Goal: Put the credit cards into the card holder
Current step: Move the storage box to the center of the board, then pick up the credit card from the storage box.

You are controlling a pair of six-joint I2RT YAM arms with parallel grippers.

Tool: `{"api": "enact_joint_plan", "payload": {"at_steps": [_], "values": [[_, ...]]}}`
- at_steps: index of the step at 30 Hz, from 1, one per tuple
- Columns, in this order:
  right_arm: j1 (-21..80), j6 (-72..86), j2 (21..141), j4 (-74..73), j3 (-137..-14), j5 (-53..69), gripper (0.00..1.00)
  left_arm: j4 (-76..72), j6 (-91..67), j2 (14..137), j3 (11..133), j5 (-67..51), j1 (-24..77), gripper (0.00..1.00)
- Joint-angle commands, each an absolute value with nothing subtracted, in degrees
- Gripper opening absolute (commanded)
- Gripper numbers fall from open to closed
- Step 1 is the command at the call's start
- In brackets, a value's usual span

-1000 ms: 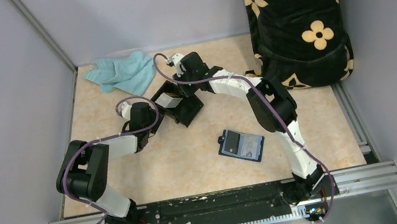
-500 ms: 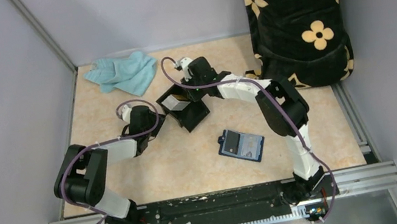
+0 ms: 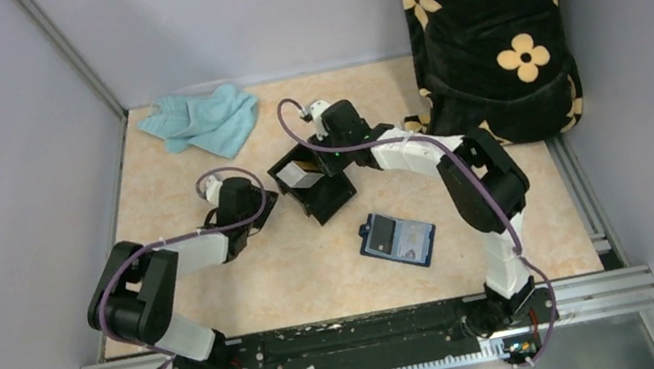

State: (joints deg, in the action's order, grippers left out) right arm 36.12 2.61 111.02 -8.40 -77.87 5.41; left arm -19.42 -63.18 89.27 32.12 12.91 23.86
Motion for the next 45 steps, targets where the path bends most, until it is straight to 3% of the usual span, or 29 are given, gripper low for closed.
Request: {"api": "enact_joint_plan", "payload": {"at_steps": [1, 5, 10, 24, 45], "values": [[35.7, 3.4, 105.2, -6.3, -78.2, 5.0, 0.37, -13.2, -63.3, 89.5, 30.1, 12.6, 25.3, 0.52], [35.7, 3.1, 103.7, -7.6, -79.7, 4.4, 0.46, -12.8, -63.4, 89.1, 30.2, 12.9, 25.8, 0.52], [36.0, 2.8, 102.5, -9.4, -81.5, 4.1, 0.5, -12.4, -63.7, 88.8, 29.7, 13.4, 26.6, 0.52], [40.4, 5.2, 106.6, -10.9, -87.4, 10.3, 0.5, -11.6, -63.7, 87.8, 29.6, 13.2, 27.2, 0.52], [38.6, 6.6, 116.6, -10.0, -91.9, 13.8, 0.49, -12.8, -62.3, 90.7, 30.9, 13.1, 27.5, 0.52]]}}
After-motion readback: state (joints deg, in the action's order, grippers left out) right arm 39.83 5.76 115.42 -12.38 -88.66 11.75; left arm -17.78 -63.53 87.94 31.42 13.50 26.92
